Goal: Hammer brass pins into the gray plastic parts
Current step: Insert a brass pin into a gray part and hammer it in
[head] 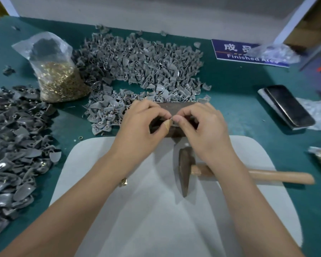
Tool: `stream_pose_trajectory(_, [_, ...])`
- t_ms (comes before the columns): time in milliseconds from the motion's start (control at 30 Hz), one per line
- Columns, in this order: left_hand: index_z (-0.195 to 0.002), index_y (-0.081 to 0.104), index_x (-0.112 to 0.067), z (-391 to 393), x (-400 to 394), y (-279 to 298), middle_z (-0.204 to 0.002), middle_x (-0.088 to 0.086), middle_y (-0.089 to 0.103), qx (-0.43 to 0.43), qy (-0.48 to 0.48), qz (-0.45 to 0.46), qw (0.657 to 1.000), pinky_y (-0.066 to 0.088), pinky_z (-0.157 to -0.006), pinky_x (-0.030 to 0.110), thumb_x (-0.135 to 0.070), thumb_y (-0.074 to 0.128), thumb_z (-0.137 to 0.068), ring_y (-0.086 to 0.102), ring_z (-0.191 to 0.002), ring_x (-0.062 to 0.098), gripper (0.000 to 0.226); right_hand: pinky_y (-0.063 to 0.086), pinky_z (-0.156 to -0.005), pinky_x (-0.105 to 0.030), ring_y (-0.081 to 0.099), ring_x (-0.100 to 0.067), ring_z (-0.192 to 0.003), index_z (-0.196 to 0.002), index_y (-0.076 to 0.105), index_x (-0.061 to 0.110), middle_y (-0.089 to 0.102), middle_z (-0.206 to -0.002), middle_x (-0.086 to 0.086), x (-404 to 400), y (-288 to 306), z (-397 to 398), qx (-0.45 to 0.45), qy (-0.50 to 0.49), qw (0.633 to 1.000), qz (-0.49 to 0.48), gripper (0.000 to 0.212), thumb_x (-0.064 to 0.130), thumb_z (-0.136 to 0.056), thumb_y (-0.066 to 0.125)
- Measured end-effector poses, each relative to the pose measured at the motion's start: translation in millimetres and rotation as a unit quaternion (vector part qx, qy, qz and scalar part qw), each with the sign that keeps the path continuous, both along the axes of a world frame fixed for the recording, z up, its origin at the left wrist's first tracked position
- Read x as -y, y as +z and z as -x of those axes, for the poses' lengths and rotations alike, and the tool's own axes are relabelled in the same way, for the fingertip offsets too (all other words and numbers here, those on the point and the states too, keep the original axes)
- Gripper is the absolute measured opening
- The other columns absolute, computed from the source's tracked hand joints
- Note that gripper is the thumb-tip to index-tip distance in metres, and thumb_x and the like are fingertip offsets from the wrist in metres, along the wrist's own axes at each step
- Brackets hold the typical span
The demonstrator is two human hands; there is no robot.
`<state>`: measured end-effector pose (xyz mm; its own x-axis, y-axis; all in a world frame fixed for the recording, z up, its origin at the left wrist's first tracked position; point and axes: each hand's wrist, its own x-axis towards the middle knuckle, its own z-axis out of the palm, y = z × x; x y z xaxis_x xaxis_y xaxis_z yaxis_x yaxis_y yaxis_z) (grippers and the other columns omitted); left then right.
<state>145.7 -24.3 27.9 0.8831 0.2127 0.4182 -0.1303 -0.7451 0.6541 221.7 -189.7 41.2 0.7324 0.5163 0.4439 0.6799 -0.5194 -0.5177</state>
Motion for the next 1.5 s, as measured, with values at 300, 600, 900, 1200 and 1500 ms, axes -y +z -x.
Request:
stream_pose_trajectory(300, [-0.097, 0.074, -0.018, -2.6, 1.9, -6.8, -0.103, -0.006, 0.063, 0.016, 0.025, 0.012, 0.999, 0.036, -0.094, 0.017, -0.02, 0.075, -0.089, 0.05, -0.105, 0.014, 0.008, 0.045, -0.073, -0.039, 0.052, -0.022, -0.083, -0.091, 0.076, 0.018, 0.048, -0.081, 0.012, -6.2, 1.5, 3.5, 0.05, 0.003, 0.999, 0.015, 0.008, 0.023, -0.094, 0.071])
stream_pose_trajectory(600, [-0.097, 0.074, -0.023, 0.0, 1.1, -9.2, -0.102, -0.012, 0.061, 0.018, 0.023, 0.024, 0.999, 0.032, -0.092, 0.01, -0.022, 0.075, -0.09, 0.049, -0.105, 0.01, 0.007, 0.048, -0.075, -0.039, 0.054, -0.018, -0.085, -0.092, 0.077, 0.019, 0.063, -0.084, 0.008, -0.3, -1.5, 5.0, 0.024, 0.034, 0.999, -0.001, 0.008, 0.021, -0.097, 0.07])
stream_pose_trajectory(900, [-0.097, 0.076, -0.021, 0.2, 0.5, -6.8, -0.101, -0.008, 0.063, 0.017, 0.022, 0.039, 0.999, 0.031, -0.091, 0.009, -0.021, 0.076, -0.09, 0.051, -0.104, 0.013, 0.008, 0.05, -0.075, -0.044, 0.06, -0.021, -0.085, -0.089, 0.08, 0.024, 0.066, -0.082, 0.01, -4.9, -5.0, 0.6, -0.024, 0.005, 0.999, -0.036, 0.008, 0.021, -0.094, 0.073])
stream_pose_trajectory(1200, [-0.097, 0.076, -0.026, -0.5, -2.0, -8.3, -0.1, -0.01, 0.063, 0.015, 0.022, 0.045, 0.999, 0.035, -0.092, 0.013, -0.028, 0.074, -0.09, 0.051, -0.107, 0.014, 0.008, 0.046, -0.067, -0.038, 0.047, -0.014, -0.083, -0.089, 0.078, 0.037, 0.057, -0.072, 0.014, -5.2, 8.7, -4.5, -0.006, -0.001, 0.998, 0.067, 0.012, 0.036, -0.096, 0.068])
stream_pose_trajectory(1500, [-0.098, 0.074, -0.032, -0.9, -4.0, -11.3, -0.101, -0.013, 0.063, 0.015, 0.015, 0.053, 0.998, 0.032, -0.091, 0.011, -0.032, 0.073, -0.09, 0.052, -0.107, 0.013, 0.007, 0.025, -0.056, -0.024, 0.046, -0.013, -0.086, -0.092, 0.076, 0.046, 0.053, -0.065, 0.018, -7.5, 16.7, -5.1, -0.015, -0.026, 0.993, 0.116, 0.012, 0.044, -0.096, 0.065])
